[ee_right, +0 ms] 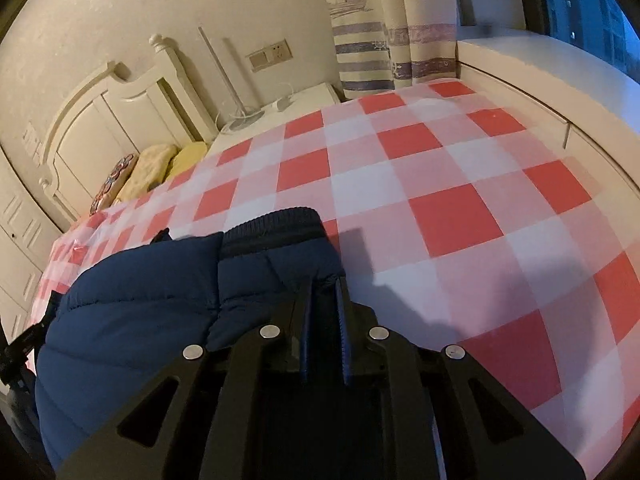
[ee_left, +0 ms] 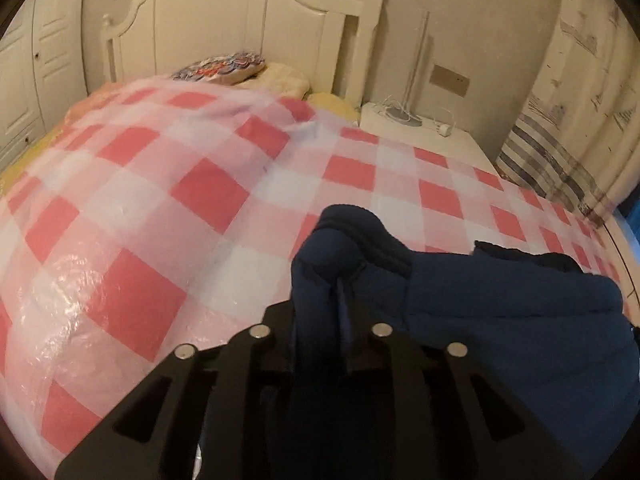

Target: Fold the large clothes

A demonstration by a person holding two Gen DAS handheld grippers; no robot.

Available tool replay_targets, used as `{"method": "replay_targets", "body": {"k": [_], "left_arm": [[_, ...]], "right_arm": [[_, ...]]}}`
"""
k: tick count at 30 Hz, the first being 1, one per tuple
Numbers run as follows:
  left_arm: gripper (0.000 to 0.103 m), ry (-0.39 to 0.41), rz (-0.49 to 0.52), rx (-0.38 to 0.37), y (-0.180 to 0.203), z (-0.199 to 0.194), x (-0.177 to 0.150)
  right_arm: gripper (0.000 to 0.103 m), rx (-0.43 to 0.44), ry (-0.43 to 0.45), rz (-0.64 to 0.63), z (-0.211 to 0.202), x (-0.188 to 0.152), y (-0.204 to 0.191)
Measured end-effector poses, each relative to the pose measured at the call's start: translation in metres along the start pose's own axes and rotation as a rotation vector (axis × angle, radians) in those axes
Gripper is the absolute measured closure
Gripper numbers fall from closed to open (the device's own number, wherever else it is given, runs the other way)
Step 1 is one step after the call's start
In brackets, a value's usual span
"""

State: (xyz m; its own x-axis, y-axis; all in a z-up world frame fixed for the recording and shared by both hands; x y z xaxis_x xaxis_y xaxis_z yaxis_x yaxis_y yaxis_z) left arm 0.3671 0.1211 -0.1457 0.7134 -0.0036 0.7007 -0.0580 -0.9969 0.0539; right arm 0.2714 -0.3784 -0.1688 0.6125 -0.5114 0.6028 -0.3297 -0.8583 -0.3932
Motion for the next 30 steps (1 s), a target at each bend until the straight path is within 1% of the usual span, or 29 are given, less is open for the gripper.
{"method": "replay_targets", "body": {"k": [1,4,6,7,8,9,10,11,12,13,14,15,16,17,18,19,20,21,22,23,24,26,27,28,29,30], "left_arm": [[0.083,-0.015,-0.003,0.002,-0.001,0.003,-0.002],[0.077,-0.005,0.001,0.028,-0.003,0.001,-0.003],[0.066,-0.017,-0.008,0.05,-0.004,0.002,-0.004],[0.063,-0.021,-0.016,0.051,-0.006,0.003,-0.002],[0.056,-0.028,-0.03,0.049,-0.008,0.004,-0.001],[0.049,-0.033,-0.042,0.041,-0.01,0.004,-0.002],[0.046,-0.035,-0.053,0.029,-0.011,0.005,-0.002],[0.037,-0.03,-0.067,0.006,-0.012,0.004,-0.001],[0.031,-0.017,-0.078,-0.016,-0.012,0.002,0.0],[0.03,0.018,-0.095,-0.037,-0.014,-0.004,0.002],[0.028,0.056,-0.109,-0.036,-0.017,-0.013,0.005],[0.023,0.087,-0.121,-0.025,-0.018,-0.02,0.009],[0.02,0.144,-0.14,0.004,-0.023,-0.035,0.014],[0.014,0.177,-0.151,0.015,-0.024,-0.045,0.018],[0.009,0.213,-0.157,0.009,-0.021,-0.057,0.023],[0.007,0.236,-0.152,-0.003,-0.017,-0.067,0.029],[0.005,0.249,-0.124,0.002,-0.008,-0.077,0.035],[0.003,0.245,-0.085,0.022,0.002,-0.082,0.039],[0.003,0.235,-0.052,0.038,0.01,-0.084,0.042],[0.003,0.196,0.007,0.065,0.024,-0.081,0.043],[0.003,0.171,0.034,0.075,0.031,-0.077,0.042],[0.002,0.128,0.079,0.073,0.049,-0.065,0.038],[0.002,0.113,0.085,0.076,0.054,-0.059,0.035],[0.002,0.093,0.085,0.078,0.058,-0.052,0.032],[0.002,0.06,0.083,0.077,0.062,-0.043,0.027],[0.003,0.03,0.091,0.082,0.067,-0.035,0.023]], "right_arm": [[0.09,-0.016,-0.006,-0.008,0.003,-0.001,0.0],[0.088,-0.034,-0.005,-0.017,0.003,-0.003,0.001],[0.085,-0.043,-0.015,0.002,0.001,-0.006,0.003],[0.083,-0.049,-0.018,0.027,0.001,-0.006,0.007],[0.078,-0.046,-0.021,0.053,0.0,-0.005,0.012],[0.065,-0.025,-0.026,0.087,0.001,-0.005,0.017],[0.062,0.012,-0.03,0.119,0.0,-0.004,0.02],[0.059,0.048,-0.033,0.145,-0.001,-0.004,0.022],[0.059,0.072,-0.032,0.172,-0.002,-0.003,0.025],[0.059,0.074,-0.004,0.199,-0.01,-0.001,0.029],[0.059,0.06,0.034,0.204,-0.019,0.002,0.031],[0.059,0.044,0.069,0.199,-0.027,0.006,0.029],[0.059,0.018,0.118,0.175,-0.042,0.01,0.025],[0.059,0.001,0.148,0.142,-0.053,0.014,0.016],[0.058,-0.006,0.166,0.104,-0.063,0.018,0.005],[0.058,-0.003,0.177,0.04,-0.073,0.021,-0.016],[0.055,0.004,0.178,-0.011,-0.079,0.023,-0.034],[0.048,0.012,0.176,-0.068,-0.083,0.023,-0.054],[0.042,0.022,0.166,-0.152,-0.085,0.021,-0.084],[0.026,0.031,0.155,-0.217,-0.084,0.017,-0.107],[0.02,0.047,0.137,-0.311,-0.08,0.007,-0.139],[0.019,0.049,0.117,-0.44,-0.069,-0.011,-0.177],[0.019,0.024,0.091,-0.513,-0.056,-0.023,-0.197],[0.019,0.005,0.069,-0.546,-0.046,-0.03,-0.208],[0.021,-0.007,0.044,-0.566,-0.037,-0.038,-0.215],[0.024,-0.023,0.002,-0.578,-0.021,-0.045,-0.221]]}}
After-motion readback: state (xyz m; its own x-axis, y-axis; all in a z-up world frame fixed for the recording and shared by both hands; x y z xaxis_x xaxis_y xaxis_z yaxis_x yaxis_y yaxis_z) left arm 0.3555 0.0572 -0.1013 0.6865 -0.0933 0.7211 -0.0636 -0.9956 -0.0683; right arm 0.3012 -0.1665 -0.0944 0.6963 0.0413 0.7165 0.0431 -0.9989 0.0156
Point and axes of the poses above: each gripper's, at about its wrist camera, not at the fingertips, and z roughly the way its jaws point, y to its right, x to its top, the point moved 8 cm from there along z, roughly the way its jaws point, and after that the axes turned 7 degrees about z, right-handed, at the moved point
